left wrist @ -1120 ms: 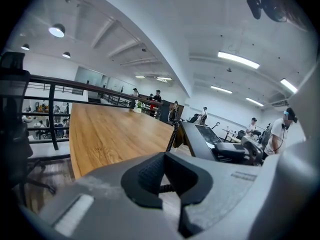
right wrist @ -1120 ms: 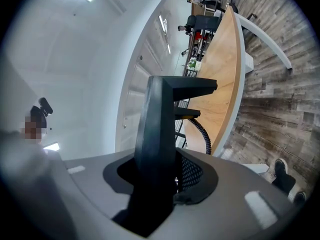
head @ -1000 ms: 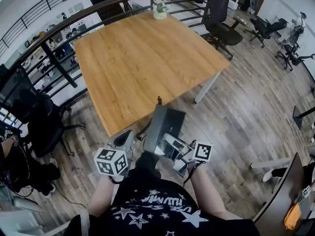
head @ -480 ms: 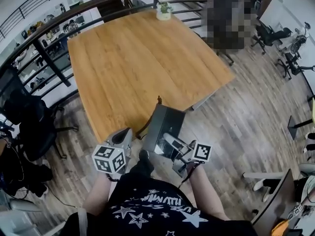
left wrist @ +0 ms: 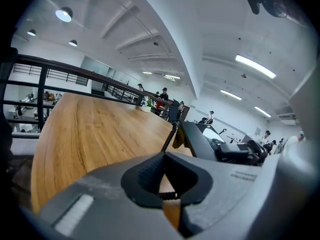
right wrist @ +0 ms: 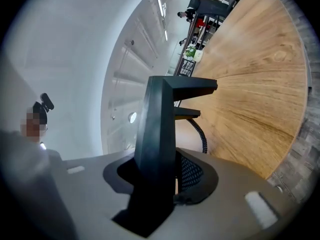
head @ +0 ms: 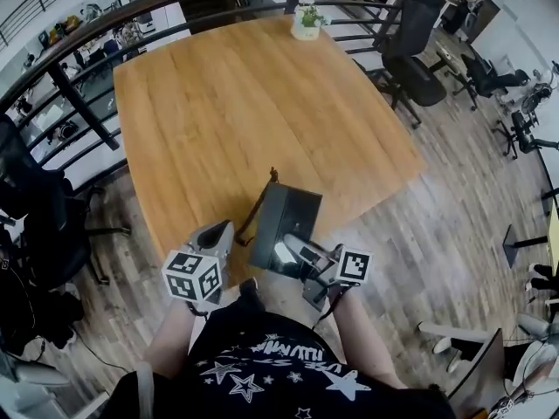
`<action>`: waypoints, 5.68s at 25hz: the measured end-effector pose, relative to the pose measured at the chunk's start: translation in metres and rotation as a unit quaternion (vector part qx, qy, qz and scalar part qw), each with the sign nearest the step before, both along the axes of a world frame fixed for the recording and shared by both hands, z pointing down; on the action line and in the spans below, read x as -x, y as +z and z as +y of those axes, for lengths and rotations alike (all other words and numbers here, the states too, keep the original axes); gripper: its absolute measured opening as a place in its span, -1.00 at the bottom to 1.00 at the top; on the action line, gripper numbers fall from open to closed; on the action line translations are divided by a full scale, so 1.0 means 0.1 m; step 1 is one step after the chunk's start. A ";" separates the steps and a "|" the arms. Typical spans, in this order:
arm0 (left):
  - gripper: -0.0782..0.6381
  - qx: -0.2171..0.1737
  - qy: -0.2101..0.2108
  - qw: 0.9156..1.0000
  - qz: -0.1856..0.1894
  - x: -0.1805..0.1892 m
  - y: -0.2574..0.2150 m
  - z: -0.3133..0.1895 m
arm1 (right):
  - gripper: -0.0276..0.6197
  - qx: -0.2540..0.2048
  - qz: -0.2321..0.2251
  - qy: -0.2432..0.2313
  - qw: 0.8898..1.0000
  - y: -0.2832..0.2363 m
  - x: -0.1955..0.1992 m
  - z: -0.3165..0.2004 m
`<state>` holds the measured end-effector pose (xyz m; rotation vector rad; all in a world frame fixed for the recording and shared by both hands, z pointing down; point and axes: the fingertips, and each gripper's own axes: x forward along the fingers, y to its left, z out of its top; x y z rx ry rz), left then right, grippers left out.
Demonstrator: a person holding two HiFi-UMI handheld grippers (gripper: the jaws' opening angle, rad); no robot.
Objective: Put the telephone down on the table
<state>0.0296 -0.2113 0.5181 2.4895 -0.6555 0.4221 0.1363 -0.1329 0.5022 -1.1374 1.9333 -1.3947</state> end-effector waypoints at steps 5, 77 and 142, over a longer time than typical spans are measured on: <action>-0.78 0.008 -0.005 1.000 0.006 -0.04 0.06 -0.28 | -0.42 0.015 0.017 -0.008 1.000 0.04 -0.11 -0.30; -0.78 0.036 -0.258 0.964 -0.059 -0.36 0.51 -0.71 | -0.41 0.010 0.103 -0.324 0.940 1.01 -0.46 -1.60; -0.78 0.051 -0.135 0.989 -0.034 0.41 0.59 -0.12 | -0.71 0.061 0.333 0.021 0.941 0.66 -0.94 -0.97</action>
